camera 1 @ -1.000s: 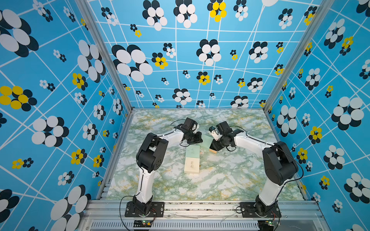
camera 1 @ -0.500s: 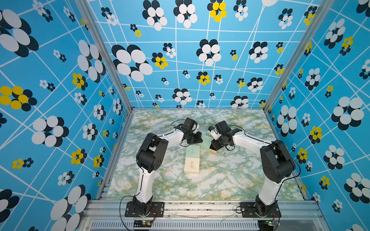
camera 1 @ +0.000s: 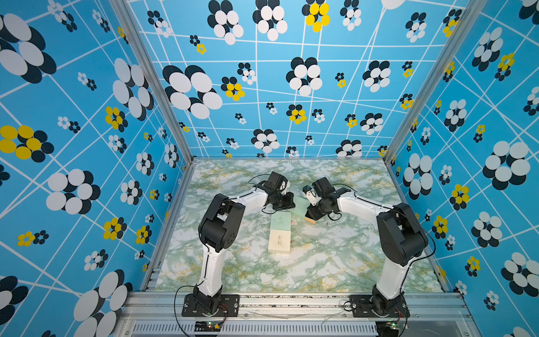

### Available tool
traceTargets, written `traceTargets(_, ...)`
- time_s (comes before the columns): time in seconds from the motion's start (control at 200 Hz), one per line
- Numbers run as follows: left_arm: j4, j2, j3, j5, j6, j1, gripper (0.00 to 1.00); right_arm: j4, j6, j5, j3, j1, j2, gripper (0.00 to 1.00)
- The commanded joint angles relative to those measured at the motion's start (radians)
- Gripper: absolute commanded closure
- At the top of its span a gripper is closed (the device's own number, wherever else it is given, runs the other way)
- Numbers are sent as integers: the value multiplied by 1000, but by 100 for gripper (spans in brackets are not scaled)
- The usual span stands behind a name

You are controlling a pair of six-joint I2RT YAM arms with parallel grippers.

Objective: Take out the earrings from the drawer-style jewelry box
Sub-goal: Pick up the earring from the drawer.

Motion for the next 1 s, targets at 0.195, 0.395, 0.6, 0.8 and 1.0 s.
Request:
traceTargets(0.195, -68, -11, -41, -35, 17, 13, 100, -34, -2, 27, 13, 7, 18, 79)
traceTargets(0.395, -67, -10, -41, -35, 16, 13, 100, -33, 3, 30, 15, 7, 21, 83)
traceTargets(0.6, -67, -13, -45, -35, 16, 13, 100, -32, 11, 32, 16, 8, 24, 86)
traceTargets(0.8, -67, -14, -47, -35, 17, 14, 100, -29, 14, 29, 18, 8, 27, 92)
traceTargets(1.0, -67, -17, -49, -36, 16, 14, 100, -30, 15, 30, 16, 8, 23, 86)
